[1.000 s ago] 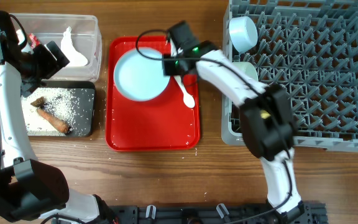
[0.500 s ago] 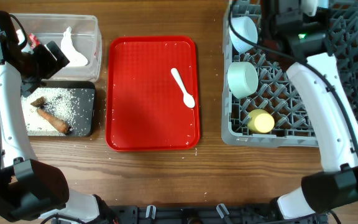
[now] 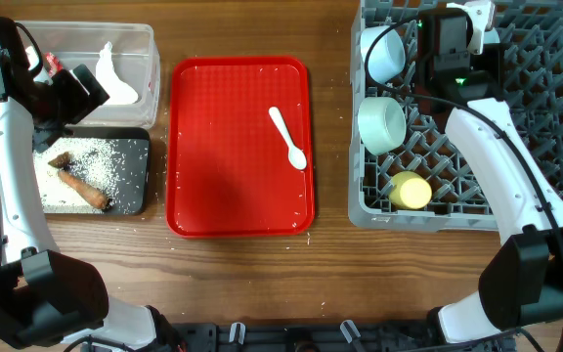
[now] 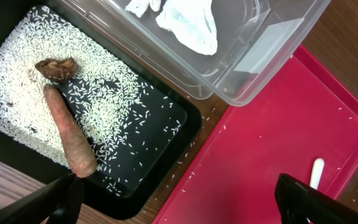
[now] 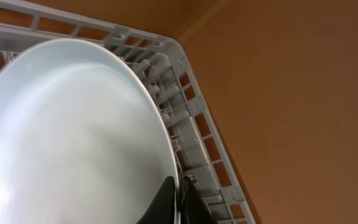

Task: Sort waste into correct bins and load items into the dishwasher rack
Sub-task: 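Stand the blue plate upright in the grey rack with the right gripper, then grasp the white spoon on the red tray with the right gripper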

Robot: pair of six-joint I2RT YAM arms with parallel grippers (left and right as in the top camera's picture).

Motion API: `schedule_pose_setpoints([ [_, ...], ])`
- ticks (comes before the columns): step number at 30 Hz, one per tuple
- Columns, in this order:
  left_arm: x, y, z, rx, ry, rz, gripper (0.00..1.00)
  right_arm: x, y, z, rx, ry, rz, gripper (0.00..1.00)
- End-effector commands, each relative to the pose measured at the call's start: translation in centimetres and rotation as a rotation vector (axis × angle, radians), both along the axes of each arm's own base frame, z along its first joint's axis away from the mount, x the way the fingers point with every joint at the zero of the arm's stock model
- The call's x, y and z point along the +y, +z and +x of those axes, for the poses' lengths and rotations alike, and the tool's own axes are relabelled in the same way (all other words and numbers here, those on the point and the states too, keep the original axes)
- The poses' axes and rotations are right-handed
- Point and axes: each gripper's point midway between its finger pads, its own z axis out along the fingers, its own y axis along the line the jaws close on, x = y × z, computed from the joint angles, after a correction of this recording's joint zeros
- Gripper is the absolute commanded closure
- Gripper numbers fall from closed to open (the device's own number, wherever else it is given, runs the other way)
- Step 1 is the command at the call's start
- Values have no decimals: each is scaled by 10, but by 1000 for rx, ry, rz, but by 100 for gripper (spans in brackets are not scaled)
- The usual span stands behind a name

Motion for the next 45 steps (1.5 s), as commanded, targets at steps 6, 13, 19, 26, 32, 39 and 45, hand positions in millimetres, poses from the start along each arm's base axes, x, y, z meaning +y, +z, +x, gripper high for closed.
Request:
schedule_pose_setpoints([
  [6,2,5,1,-14,6,7,0,16,-18,14,21,107,98,96],
  [13,2,5,1,-14,6,7,0,39,-33,24,43,225,214,90],
  [19,2,5,1,-14,6,7,0,52,-37,30,39,288,276,76],
  [26,2,5,1,-14,6,7,0,148,68,24,-207,697,567,58],
  [32,2,5,1,-14,6,7,0,313,36,-30,49,1150,1003,54],
  [39,2,5,1,-14,6,7,0,351,-139,-68,573,955,934,74],
  [45,2,5,1,-14,6,7,0,323,-192,-60,649,819,756,73],
])
